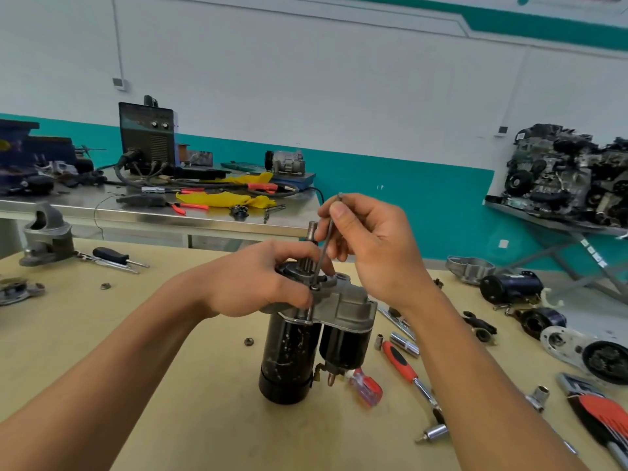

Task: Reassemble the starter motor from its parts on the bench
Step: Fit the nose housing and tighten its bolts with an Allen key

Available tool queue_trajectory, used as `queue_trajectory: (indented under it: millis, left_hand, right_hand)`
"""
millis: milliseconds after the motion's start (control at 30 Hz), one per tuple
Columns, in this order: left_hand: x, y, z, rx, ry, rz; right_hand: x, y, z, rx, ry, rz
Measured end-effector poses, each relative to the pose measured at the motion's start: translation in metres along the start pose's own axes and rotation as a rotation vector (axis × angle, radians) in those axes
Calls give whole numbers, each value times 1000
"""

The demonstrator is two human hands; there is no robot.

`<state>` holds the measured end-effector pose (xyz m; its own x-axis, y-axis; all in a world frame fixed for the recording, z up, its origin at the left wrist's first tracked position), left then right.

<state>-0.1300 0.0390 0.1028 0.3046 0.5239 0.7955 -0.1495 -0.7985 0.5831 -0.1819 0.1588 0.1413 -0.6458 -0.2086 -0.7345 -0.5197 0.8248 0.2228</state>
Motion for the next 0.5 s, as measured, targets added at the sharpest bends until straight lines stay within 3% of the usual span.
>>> queue_trajectory:
  millis: [500]
  left_hand:
    - [8, -11, -2, 4, -44, 36]
  right_hand:
    - [-8, 24, 20, -44, -92, -29]
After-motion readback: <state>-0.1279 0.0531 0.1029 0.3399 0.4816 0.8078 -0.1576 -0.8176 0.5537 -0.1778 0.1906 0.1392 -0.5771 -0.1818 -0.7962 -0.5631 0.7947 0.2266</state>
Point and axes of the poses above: each hand's wrist, its own z-axis away from the middle knuckle, its own y-axis out of the back of the hand, x = y × z, the point moved 6 cm from there along -z, towards the middle knuckle, and after that the axes turned 3 degrees about -y, right-handed, at the moved point
